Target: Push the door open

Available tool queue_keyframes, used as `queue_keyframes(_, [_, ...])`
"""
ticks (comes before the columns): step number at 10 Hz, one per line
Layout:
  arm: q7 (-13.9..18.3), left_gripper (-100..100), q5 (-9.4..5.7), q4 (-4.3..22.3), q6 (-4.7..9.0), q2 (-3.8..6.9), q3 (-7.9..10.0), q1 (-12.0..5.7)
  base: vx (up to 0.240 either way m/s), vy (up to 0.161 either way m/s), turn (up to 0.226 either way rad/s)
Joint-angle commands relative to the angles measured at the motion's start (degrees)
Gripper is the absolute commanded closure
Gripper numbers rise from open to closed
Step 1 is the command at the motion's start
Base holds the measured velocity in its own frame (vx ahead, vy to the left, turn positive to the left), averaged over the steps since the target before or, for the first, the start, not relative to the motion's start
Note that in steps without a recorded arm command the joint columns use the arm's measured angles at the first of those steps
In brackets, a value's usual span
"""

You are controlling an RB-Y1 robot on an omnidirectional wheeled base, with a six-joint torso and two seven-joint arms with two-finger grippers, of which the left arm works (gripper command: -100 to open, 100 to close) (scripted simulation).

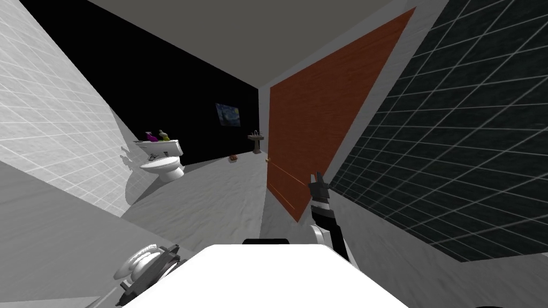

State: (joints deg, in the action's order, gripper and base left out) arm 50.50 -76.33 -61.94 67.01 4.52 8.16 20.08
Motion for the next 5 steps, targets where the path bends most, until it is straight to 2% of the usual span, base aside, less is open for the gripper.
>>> queue_keyframes(1, [-0.2, 100, -0.91, -0.5, 0.68, 0.1, 0.77, 0.61, 0.147, 0.129, 0.033])
queue_keyframes(5, [-0.5, 100, -3.44, -0.6, 1.89, -0.02, 2.54, 1.34, 0.135, 0.154, 0.042])
